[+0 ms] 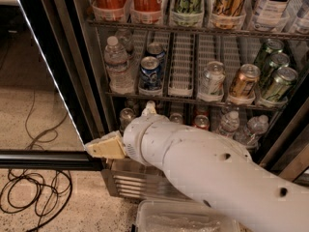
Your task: Pick pepsi can from middle shelf of fridge
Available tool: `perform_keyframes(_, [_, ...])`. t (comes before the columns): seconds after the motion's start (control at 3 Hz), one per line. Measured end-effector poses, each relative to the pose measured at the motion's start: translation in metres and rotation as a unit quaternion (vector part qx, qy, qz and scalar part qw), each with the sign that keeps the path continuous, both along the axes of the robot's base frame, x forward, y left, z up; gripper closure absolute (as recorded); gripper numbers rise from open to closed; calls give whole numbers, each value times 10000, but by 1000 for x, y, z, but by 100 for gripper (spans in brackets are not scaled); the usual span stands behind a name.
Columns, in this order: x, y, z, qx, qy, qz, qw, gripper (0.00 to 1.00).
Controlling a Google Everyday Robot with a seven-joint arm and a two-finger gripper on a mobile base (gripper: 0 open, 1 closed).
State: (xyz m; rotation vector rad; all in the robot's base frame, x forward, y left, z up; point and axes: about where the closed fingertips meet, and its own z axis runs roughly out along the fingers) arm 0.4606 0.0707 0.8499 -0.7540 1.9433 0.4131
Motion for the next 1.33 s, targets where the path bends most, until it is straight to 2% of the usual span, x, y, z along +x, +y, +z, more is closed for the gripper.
perform_keyframes(0.33, [-1,-7,-6,-65,-47,-109,9999,0])
perform_keyframes(0.67, [-15,-54,-15,-161,-160,-821,9964,0])
perform_keyframes(1.0, [-31,-81,-19,-173,-379,-1540,9872,0])
perform_keyframes(1.33, [-20,-98,-17,-146,-681,-2088,9755,0])
